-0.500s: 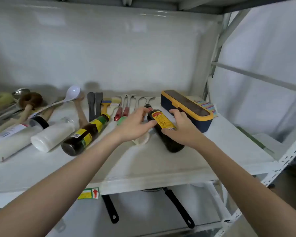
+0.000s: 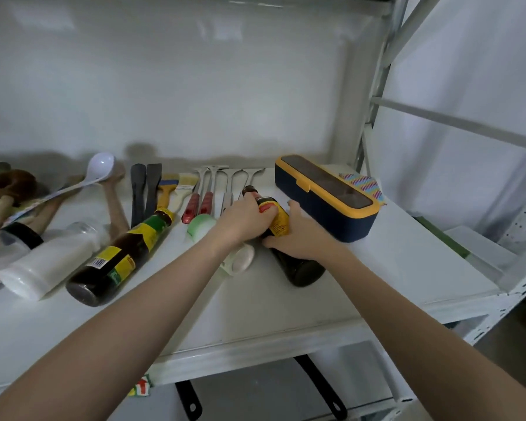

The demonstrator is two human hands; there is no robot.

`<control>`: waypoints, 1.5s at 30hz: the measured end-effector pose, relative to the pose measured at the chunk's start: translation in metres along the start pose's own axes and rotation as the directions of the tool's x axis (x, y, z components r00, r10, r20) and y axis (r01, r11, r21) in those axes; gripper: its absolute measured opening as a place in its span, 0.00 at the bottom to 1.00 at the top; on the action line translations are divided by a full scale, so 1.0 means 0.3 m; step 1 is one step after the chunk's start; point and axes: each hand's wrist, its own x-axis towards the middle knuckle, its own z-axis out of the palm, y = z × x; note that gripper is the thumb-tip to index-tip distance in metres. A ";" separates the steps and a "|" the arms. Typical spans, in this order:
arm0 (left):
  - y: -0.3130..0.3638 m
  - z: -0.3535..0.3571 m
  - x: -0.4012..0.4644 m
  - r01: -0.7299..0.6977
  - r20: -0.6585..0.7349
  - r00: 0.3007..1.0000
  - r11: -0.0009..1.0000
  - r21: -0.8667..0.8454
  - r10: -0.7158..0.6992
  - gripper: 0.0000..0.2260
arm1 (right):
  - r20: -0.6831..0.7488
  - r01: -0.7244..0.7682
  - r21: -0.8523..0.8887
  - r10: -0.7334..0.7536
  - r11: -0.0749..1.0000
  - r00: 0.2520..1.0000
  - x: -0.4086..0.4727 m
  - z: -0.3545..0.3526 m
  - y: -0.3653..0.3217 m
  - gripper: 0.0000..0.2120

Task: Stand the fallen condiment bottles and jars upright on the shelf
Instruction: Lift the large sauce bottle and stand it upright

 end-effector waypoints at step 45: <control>0.110 0.003 -0.060 -0.530 -0.397 0.818 0.813 -0.242 0.415 0.40 | -0.434 0.489 0.489 -0.285 0.722 0.855 -0.041 0.071 0.130 0.32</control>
